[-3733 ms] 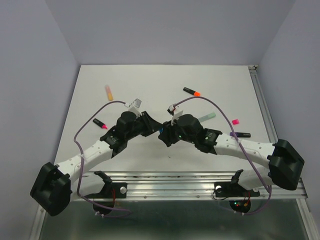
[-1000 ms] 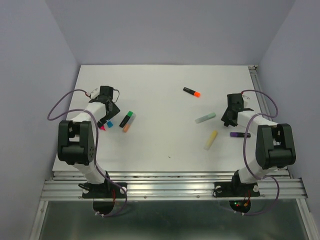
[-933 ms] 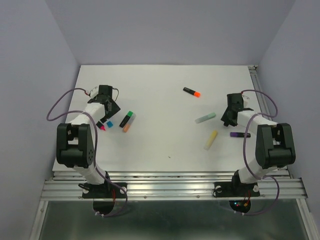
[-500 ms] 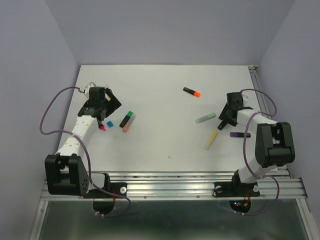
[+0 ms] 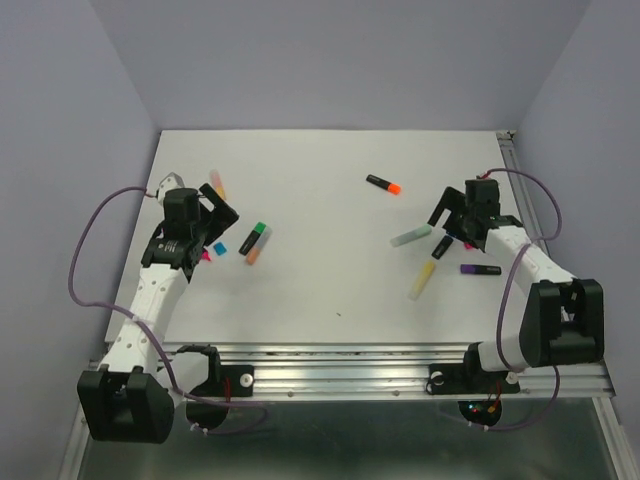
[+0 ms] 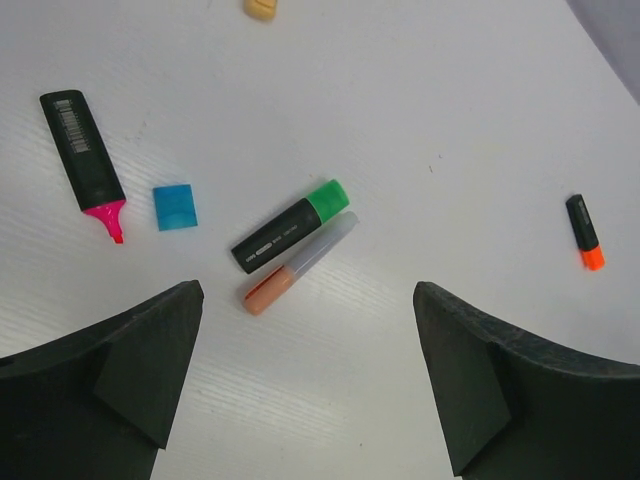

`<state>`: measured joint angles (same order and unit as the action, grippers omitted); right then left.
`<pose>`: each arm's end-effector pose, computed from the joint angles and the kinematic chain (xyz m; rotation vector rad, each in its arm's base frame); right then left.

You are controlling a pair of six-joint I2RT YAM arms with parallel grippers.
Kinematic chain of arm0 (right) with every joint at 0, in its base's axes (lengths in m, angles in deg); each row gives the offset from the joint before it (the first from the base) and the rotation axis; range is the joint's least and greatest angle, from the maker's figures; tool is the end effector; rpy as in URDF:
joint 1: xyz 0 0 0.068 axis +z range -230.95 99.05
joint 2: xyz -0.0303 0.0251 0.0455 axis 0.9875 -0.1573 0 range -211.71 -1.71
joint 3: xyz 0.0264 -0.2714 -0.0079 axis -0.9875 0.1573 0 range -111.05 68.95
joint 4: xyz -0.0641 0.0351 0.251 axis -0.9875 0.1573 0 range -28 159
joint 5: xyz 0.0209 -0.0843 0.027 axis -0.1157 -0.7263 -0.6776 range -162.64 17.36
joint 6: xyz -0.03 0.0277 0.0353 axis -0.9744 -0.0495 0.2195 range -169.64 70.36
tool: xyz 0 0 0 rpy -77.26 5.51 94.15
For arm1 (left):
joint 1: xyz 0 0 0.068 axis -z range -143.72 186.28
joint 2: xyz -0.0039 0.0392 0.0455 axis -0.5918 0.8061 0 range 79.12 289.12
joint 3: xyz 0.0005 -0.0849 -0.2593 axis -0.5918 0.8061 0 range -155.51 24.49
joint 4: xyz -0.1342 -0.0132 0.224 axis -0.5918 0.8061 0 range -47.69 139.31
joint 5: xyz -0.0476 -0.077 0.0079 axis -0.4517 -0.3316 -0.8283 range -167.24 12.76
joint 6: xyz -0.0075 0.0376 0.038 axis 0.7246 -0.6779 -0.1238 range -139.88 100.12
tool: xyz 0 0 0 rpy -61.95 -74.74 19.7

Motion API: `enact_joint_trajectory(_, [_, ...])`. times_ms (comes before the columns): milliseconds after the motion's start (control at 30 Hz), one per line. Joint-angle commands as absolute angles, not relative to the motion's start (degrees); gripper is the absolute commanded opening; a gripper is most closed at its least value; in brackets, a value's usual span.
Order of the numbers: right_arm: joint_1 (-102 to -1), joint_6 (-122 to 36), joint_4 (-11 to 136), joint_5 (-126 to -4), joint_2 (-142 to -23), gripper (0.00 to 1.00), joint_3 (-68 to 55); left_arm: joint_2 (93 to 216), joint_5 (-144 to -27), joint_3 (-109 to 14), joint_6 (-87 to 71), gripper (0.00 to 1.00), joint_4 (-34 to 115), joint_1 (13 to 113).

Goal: Open the pen caps

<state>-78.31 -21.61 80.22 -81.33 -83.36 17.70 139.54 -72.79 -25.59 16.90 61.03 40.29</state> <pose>0.2954 0.0083 0.2204 0.5962 2.3326 0.0639 0.2368 -0.0138 0.3050 -0.6371 1.9965 -0.3532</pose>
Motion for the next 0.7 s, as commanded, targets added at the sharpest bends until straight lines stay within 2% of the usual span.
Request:
enact_joint_trajectory(0, [-78.3,-22.4,79.7,-68.2,-79.7,1.00,20.4,136.5,-75.2,-22.6,17.9,0.99,61.6,40.0])
enact_joint_trajectory(67, [-75.0,-22.0,80.1,-69.5,-79.2,1.00,21.2,135.4,-75.7,-21.7,18.1,0.99,61.6,40.0])
enact_joint_trajectory(133, [-70.9,-19.2,82.2,-76.5,-79.3,1.00,21.8,134.7,-75.4,-20.7,18.4,0.99,61.6,40.0])
enact_joint_trajectory(200, [-69.0,-16.2,84.3,-83.6,-79.8,1.00,21.7,134.4,-74.5,-20.0,18.6,0.99,61.8,40.0])
enact_joint_trajectory(467, [-62.1,-4.5,91.6,-98.4,-84.1,0.99,19.8,133.2,-74.9,-18.7,19.2,0.99,61.5,40.0])
enact_joint_trajectory(667, [-61.9,-1.7,90.8,-98.5,-85.8,0.94,21.7,133.1,-75.9,-17.7,19.4,0.99,60.1,40.1])
